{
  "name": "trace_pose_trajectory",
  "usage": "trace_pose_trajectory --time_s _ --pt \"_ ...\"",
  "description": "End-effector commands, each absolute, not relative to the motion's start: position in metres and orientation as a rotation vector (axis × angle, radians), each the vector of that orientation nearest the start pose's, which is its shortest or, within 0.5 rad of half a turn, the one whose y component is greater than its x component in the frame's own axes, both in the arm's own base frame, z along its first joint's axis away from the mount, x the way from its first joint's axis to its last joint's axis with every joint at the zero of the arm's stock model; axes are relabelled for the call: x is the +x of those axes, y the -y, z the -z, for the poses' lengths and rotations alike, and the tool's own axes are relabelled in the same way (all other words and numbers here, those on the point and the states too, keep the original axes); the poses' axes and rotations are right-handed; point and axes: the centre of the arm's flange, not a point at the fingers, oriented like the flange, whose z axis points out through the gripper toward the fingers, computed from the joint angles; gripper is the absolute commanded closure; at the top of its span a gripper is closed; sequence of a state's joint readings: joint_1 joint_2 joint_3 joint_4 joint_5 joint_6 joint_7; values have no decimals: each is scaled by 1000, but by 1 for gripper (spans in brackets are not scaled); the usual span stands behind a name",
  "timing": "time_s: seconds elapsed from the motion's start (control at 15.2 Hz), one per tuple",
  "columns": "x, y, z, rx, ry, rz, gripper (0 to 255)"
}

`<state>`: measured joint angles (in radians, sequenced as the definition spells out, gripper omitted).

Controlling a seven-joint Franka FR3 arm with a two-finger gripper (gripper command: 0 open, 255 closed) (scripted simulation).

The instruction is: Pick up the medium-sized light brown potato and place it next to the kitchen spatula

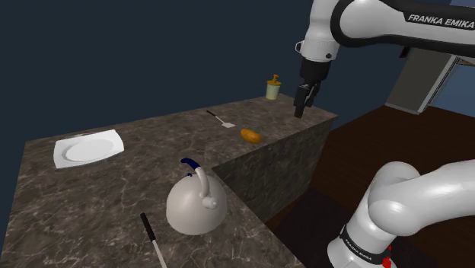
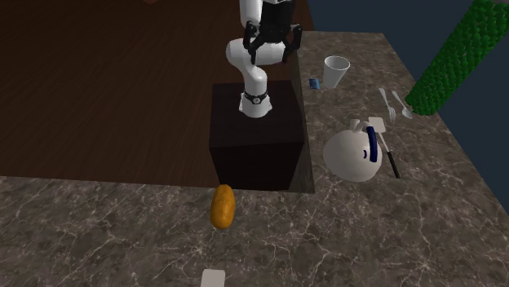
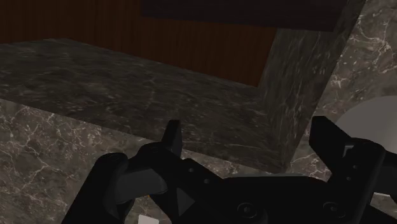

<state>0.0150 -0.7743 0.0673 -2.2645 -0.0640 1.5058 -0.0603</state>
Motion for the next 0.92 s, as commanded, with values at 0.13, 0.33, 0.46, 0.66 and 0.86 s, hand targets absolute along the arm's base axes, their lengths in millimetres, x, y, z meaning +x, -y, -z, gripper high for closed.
trace_pose_trajectory --time_s 0.13,0.33,0.46,0.66,0.86 --pt "323 -27 -606 -3278 177 11 0" --pt "354 -27 -578 -3324 150 -8 0" --pt "374 -26 -559 -3355 132 -21 0" --pt "403 -23 -531 -3401 105 -42 0" --pt "433 -19 -503 -3447 76 -63 0"
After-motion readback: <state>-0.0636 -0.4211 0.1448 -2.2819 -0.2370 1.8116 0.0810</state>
